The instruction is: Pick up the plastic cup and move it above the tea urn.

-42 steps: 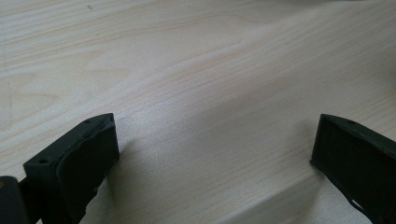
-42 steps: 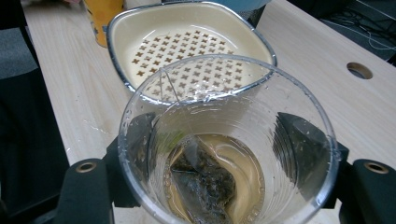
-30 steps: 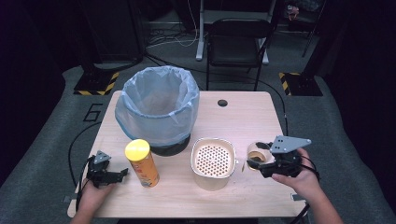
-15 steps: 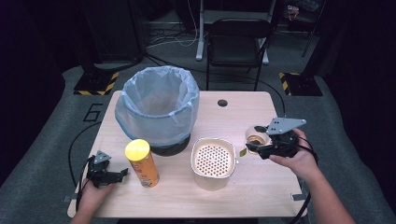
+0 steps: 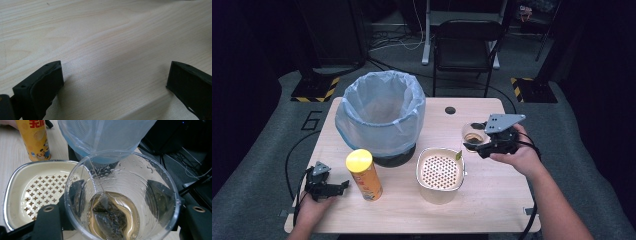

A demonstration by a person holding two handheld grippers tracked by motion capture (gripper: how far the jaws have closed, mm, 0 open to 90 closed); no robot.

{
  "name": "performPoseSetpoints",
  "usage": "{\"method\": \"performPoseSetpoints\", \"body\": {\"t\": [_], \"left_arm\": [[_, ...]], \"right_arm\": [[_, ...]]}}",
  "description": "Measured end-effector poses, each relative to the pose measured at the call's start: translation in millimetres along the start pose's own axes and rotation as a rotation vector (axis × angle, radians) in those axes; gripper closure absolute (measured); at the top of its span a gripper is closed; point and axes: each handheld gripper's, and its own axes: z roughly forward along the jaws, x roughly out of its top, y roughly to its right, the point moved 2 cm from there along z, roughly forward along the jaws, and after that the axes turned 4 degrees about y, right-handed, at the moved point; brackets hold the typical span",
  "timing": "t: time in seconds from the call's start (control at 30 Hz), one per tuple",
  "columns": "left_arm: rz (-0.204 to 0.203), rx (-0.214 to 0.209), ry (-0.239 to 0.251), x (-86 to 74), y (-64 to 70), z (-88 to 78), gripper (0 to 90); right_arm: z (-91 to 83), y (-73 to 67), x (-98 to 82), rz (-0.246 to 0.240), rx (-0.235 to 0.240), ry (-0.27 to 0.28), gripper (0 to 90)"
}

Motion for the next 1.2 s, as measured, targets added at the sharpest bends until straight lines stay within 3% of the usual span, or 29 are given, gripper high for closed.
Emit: {"method": "performPoseSetpoints", "body": {"t": [0.37,0.47,0.67,0.97,1.2], "left_arm": [[-0.001,0.0,0.0,0.0,0.0,0.0,0.5],[-0.001,0.0,0.0,0.0,0.1,0.0,0.4],[-0.001,0.0,0.001,0.0,0.1,0.1,0.5],[-0.001,0.0,0.0,0.0,0.1,0.0,0.5],[-0.001,0.0,0.0,0.0,0.1,0.0,0.5]], "right_arm": [[20.7,5.6,6.1,-0.088,0.006,0.025,33.3],[29.6,3.9,7.9,-0.14,-0.006,0.036,33.5],[37.0,1.6,10.3,-0.15,-0.01,0.065,33.6],[46.4,-2.4,12.5,-0.18,-0.024,0.059,33.6],[53.6,-5.3,12.3,-0.253,-0.044,0.05,33.8]]}}
